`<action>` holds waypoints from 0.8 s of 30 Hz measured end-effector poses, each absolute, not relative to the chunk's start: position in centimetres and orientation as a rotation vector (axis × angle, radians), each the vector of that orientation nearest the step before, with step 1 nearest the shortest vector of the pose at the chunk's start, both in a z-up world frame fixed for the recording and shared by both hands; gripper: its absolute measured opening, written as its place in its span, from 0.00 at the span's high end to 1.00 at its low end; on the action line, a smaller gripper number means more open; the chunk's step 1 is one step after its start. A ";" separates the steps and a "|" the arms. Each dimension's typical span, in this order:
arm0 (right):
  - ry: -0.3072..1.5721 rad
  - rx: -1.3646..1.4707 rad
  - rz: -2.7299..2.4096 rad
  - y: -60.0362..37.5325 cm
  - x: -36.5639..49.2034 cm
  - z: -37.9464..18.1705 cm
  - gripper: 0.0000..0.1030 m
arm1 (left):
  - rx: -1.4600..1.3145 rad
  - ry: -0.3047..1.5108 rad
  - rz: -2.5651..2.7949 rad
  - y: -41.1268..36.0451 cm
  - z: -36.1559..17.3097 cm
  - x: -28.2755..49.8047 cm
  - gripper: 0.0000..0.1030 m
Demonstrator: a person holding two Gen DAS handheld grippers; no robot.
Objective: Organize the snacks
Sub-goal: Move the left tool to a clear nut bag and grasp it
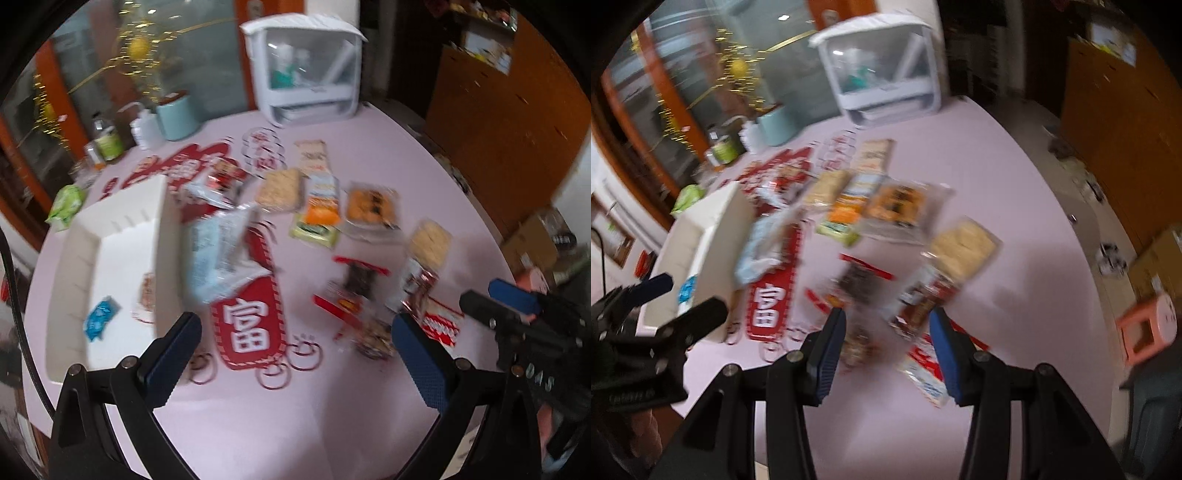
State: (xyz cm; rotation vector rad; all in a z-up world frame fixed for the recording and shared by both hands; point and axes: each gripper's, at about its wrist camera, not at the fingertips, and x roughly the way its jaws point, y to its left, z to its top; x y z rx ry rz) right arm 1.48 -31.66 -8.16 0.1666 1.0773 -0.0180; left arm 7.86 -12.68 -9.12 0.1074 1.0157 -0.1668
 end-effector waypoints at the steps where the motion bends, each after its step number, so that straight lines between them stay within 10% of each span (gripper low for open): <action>1: 1.093 0.177 -0.033 -32.2 1.5 -8.8 0.54 | 0.117 1.023 -0.181 -13.3 -9.6 7.8 0.01; 24: 1.304 0.510 -0.140 -37.2 0.8 -18.1 0.54 | 0.273 1.291 -0.338 -21.5 -23.8 11.3 0.07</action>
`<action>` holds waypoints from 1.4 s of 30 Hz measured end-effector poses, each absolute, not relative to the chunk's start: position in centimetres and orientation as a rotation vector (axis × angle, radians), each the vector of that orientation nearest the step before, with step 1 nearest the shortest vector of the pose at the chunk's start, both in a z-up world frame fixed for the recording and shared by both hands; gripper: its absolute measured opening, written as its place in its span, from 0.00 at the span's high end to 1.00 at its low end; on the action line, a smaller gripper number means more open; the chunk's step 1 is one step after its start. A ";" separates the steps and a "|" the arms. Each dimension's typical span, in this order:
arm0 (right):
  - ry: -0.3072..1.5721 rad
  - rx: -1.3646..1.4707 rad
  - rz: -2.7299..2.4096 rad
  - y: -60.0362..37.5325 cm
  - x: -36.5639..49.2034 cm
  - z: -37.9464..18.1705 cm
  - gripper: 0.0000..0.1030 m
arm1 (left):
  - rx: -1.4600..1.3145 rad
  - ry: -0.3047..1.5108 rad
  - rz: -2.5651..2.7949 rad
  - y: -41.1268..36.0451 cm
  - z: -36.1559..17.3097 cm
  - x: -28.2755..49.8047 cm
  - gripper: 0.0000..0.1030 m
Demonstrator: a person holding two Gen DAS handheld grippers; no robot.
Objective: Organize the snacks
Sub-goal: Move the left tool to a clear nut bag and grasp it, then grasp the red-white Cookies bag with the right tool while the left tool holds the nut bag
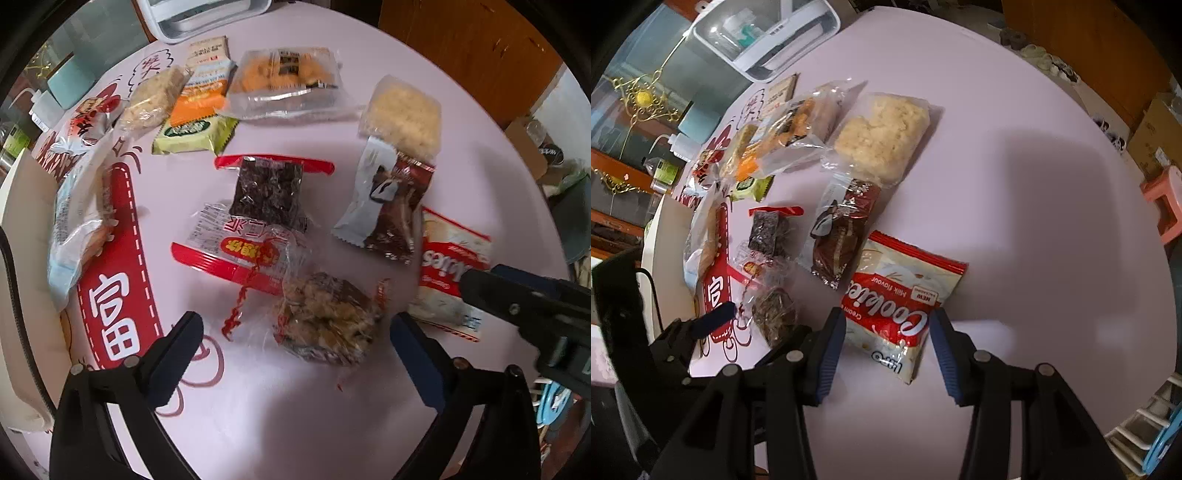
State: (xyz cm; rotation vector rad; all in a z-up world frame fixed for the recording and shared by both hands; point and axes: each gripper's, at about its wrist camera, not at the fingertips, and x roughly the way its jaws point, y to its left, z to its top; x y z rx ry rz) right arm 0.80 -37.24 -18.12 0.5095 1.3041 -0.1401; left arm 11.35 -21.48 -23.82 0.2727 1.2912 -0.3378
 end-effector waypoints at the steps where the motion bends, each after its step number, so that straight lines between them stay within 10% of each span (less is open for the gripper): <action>1: 1.305 0.511 -0.147 -37.2 0.9 -18.3 0.54 | 0.274 1.301 -0.341 -21.5 -24.2 11.4 0.12; 14: 1.298 0.521 -0.234 -35.9 2.2 -19.0 0.53 | 0.209 1.280 -0.368 -19.6 -23.6 11.5 0.36; 18: 1.291 0.449 -0.247 -34.5 2.8 -19.2 0.24 | 0.190 1.292 -0.357 -18.4 -23.3 11.3 0.36; 27: 1.312 0.318 -0.381 -32.0 4.3 -19.8 0.22 | 0.163 1.307 -0.342 -15.5 -23.1 12.0 0.37; 42: 1.320 0.232 -0.328 -31.2 2.7 -18.1 0.55 | 0.147 1.270 -0.314 -10.9 -19.0 9.3 0.38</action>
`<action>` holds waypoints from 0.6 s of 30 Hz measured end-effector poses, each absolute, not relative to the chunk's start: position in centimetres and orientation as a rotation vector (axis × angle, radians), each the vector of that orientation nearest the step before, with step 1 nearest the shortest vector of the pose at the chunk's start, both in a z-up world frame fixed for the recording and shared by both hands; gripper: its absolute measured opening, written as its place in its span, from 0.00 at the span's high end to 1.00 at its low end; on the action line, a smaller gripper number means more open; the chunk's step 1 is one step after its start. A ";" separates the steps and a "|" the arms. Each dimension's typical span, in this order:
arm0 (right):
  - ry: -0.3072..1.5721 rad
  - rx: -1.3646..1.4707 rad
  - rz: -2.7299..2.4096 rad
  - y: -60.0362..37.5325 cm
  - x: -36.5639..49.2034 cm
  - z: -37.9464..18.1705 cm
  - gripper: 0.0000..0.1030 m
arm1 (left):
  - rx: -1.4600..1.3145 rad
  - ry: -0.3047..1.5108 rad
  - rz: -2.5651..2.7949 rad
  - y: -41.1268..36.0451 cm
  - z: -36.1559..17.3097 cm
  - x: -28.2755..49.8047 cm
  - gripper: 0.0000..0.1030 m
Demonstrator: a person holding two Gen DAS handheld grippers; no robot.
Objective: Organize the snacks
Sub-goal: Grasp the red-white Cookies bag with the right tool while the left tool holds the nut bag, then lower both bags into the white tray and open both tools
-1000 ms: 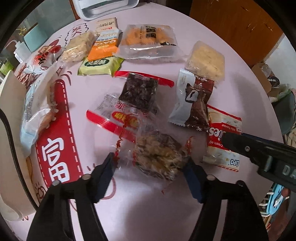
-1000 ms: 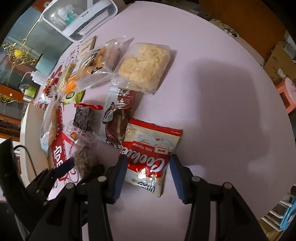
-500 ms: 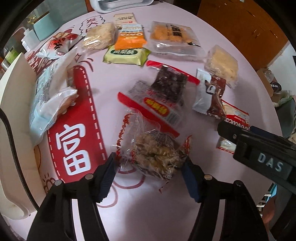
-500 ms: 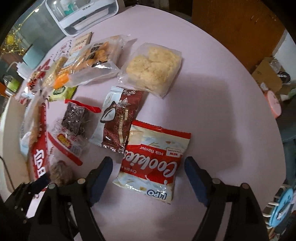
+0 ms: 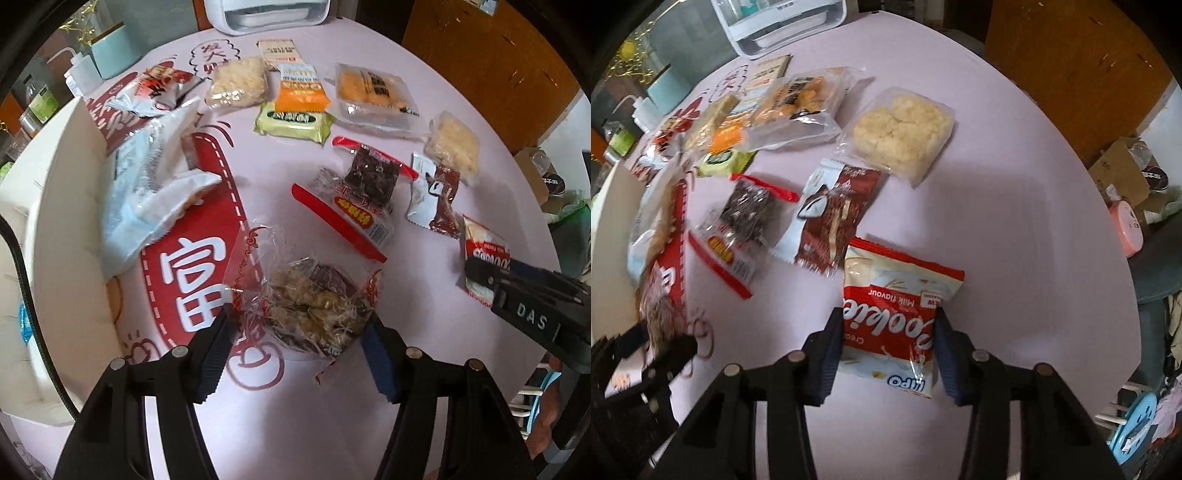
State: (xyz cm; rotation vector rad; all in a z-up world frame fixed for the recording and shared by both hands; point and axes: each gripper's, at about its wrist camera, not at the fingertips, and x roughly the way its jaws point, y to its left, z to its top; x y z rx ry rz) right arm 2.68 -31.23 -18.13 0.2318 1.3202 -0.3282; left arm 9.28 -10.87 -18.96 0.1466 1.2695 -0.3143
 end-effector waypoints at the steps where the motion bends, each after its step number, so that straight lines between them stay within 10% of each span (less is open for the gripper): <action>1: 1.313 0.234 -0.306 -31.1 2.3 -17.5 0.55 | 0.147 1.261 -0.314 -10.6 -18.2 8.9 0.38; 18: 1.085 0.152 0.184 -17.5 3.2 -6.2 0.55 | 0.053 1.038 -0.180 -0.9 -3.5 6.3 0.38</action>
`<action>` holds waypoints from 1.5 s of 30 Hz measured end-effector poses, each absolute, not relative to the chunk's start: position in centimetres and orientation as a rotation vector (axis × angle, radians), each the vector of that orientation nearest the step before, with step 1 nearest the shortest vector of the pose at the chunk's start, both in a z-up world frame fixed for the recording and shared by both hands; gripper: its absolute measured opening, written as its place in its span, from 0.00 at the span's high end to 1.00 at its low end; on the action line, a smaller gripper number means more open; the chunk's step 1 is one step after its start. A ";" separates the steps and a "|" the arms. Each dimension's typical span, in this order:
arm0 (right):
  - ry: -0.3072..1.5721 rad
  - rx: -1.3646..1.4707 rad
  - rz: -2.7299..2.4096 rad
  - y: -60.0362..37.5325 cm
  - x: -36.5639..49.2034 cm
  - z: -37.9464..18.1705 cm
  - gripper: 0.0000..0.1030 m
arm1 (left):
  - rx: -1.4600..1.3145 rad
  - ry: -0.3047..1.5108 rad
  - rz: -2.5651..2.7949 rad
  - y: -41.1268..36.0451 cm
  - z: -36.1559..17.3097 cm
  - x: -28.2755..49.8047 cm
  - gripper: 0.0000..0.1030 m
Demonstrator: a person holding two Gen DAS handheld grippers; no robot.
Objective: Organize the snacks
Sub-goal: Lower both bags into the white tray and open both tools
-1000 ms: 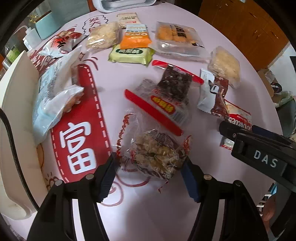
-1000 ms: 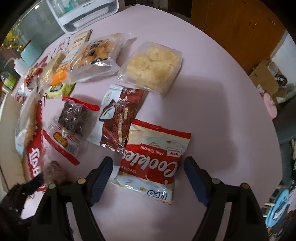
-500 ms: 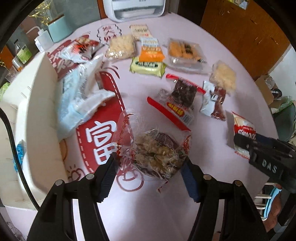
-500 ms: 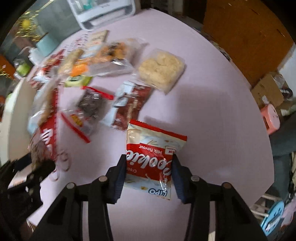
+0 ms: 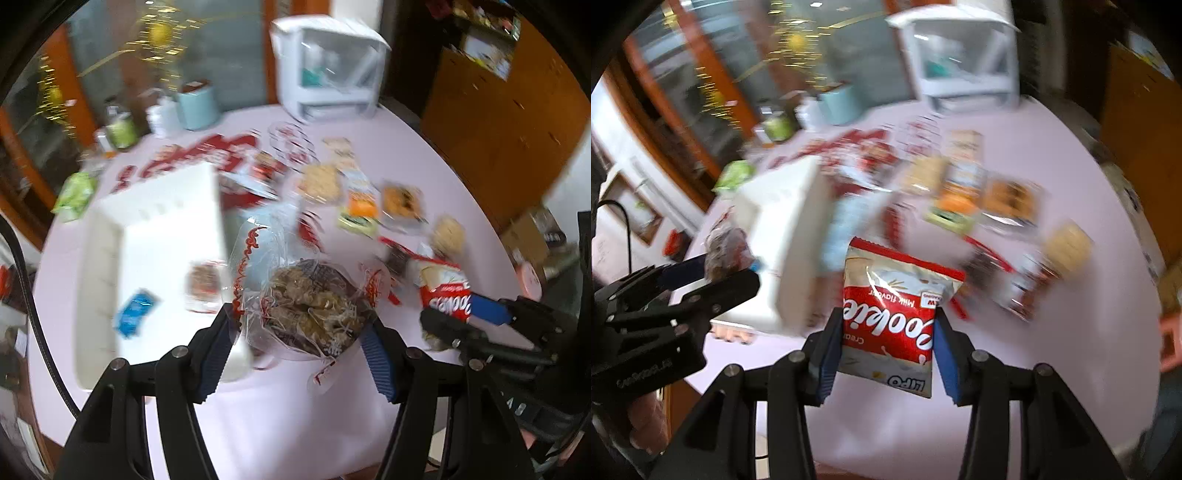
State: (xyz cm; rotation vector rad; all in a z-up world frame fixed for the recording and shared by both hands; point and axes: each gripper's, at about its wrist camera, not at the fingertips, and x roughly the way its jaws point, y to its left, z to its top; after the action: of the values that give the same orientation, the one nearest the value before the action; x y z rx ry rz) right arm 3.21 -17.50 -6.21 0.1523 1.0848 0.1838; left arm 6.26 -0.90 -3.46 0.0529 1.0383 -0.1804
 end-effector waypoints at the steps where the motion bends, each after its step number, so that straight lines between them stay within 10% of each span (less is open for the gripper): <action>1: 1.070 0.142 0.222 -15.8 3.6 -5.7 0.55 | 0.045 1.027 -0.160 0.3 -2.9 6.4 0.38; 36: 1.216 0.024 0.299 3.5 14.1 -12.1 0.52 | -0.064 1.090 0.044 19.9 -9.7 20.1 0.33; 41: 1.184 -0.007 0.309 3.8 13.2 -12.7 0.18 | -0.069 1.132 0.046 19.8 -11.5 21.3 0.22; 45: 1.183 -0.006 0.322 3.8 12.6 -12.7 0.16 | -0.125 1.162 0.019 20.0 -12.3 21.7 0.01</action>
State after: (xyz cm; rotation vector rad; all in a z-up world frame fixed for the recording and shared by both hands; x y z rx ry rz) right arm 12.59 3.83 -12.73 -0.0057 1.1829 0.3219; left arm 21.70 20.00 -12.29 -0.1253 1.1624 0.0192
